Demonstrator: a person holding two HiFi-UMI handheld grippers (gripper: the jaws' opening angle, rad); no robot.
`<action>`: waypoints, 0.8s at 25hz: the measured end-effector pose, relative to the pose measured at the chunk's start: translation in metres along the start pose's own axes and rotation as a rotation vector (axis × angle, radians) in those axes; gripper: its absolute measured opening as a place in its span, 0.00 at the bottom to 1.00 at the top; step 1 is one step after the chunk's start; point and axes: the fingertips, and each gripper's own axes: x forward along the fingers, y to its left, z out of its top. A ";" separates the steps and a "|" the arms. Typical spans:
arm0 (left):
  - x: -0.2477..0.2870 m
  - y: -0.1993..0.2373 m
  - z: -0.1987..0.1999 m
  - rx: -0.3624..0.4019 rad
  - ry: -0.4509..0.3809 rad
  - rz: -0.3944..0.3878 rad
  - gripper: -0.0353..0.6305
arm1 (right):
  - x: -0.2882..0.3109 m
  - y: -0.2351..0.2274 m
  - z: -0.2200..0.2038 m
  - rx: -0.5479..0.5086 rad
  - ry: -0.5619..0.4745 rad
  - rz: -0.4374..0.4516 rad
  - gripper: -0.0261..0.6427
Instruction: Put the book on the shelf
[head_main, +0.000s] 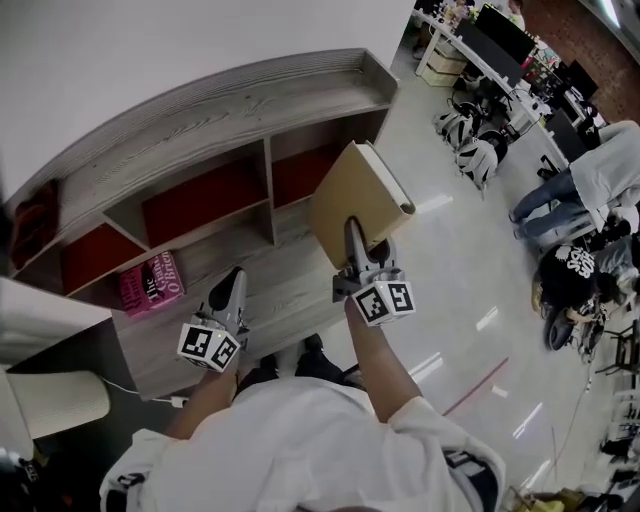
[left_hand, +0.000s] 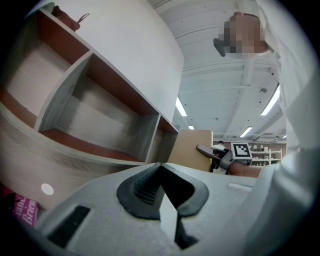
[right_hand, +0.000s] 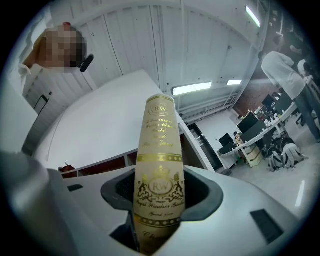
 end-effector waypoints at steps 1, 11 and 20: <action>0.003 0.001 0.003 0.007 -0.008 0.017 0.08 | 0.008 -0.006 0.000 0.011 -0.002 0.008 0.37; 0.057 0.002 0.012 0.046 -0.036 0.095 0.08 | 0.081 -0.048 -0.009 0.082 0.007 0.053 0.37; 0.060 0.027 0.008 0.048 -0.034 0.188 0.08 | 0.132 -0.060 -0.039 0.095 0.042 0.049 0.37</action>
